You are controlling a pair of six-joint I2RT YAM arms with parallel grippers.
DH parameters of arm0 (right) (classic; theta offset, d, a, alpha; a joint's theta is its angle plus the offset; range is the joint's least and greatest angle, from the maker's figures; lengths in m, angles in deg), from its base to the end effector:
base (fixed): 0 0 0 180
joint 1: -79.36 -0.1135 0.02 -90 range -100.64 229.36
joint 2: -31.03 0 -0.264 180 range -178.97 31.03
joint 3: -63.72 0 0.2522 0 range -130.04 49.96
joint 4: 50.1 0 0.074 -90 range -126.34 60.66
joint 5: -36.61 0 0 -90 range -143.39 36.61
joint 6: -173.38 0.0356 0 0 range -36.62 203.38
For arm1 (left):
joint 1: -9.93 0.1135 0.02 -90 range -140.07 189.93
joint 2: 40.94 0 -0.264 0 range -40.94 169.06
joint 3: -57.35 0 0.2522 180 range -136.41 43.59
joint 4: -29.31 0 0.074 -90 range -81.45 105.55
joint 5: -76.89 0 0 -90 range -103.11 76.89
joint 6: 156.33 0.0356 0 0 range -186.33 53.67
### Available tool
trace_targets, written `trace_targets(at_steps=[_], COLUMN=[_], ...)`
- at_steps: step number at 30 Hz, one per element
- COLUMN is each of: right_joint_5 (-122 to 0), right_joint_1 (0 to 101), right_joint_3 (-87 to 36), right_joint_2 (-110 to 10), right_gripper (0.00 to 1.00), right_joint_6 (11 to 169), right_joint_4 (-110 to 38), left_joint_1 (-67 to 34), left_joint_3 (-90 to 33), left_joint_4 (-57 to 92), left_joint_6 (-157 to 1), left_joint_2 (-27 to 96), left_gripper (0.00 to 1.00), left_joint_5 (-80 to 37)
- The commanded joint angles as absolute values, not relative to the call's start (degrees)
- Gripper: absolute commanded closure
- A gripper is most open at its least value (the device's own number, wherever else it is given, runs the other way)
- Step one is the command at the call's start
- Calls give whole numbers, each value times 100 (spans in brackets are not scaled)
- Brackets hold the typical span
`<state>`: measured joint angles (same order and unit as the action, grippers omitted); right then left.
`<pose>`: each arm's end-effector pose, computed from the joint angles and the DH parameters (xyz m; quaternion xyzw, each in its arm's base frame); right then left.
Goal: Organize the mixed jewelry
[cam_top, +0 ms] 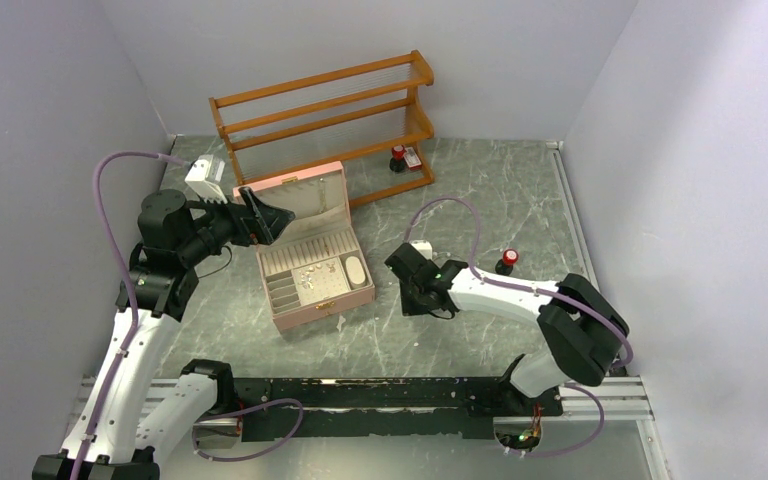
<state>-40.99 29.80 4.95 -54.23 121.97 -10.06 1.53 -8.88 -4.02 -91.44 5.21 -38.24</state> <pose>0.1792 0.1984 0.1643 -0.0712 0.9710 0.0647 0.2188 0.1733 -0.0409 0.3661 0.0224 0.7767 -0.3380 0.5310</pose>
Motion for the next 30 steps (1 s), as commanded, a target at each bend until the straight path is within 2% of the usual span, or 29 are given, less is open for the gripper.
trace_targets(at_steps=[1, 8, 10, 20, 24, 27, 30], right_joint_5=[-4637, -6414, -6818, -8045, -8356, -8612, -9004], right_joint_1=[3051, 3233, 3246, 3427, 3625, 3844, 4094], right_joint_3=[260, 386, 509, 1102, 1274, 1305, 1420], right_joint_2=[-5126, -4746, -4617, -3625, -3292, -3179, -3233], right_gripper=[100, 100, 100, 100, 100, 100, 100], right_joint_6=[12242, 12916, 13247, 14696, 15066, 15362, 15814], right_joint_4=[-1264, -2311, -2779, -4322, -4675, -4885, -5341], left_joint_1=[158, 158, 158, -380, -868, -1242, -1508], left_joint_3=[-882, -684, -665, 35, 168, 130, 38], left_joint_4=[-369, -430, -442, 146, 351, 460, 613], left_joint_6=[-9018, -8453, -8393, -8522, -8672, -8672, -8539], left_joint_2=[438, 469, 586, 279, 305, 465, 653], left_gripper=[2, 2, 6, 16, 13, 3, 4], left_joint_5=[-3791, -3932, -4224, -4957, -4759, -4482, -4282])
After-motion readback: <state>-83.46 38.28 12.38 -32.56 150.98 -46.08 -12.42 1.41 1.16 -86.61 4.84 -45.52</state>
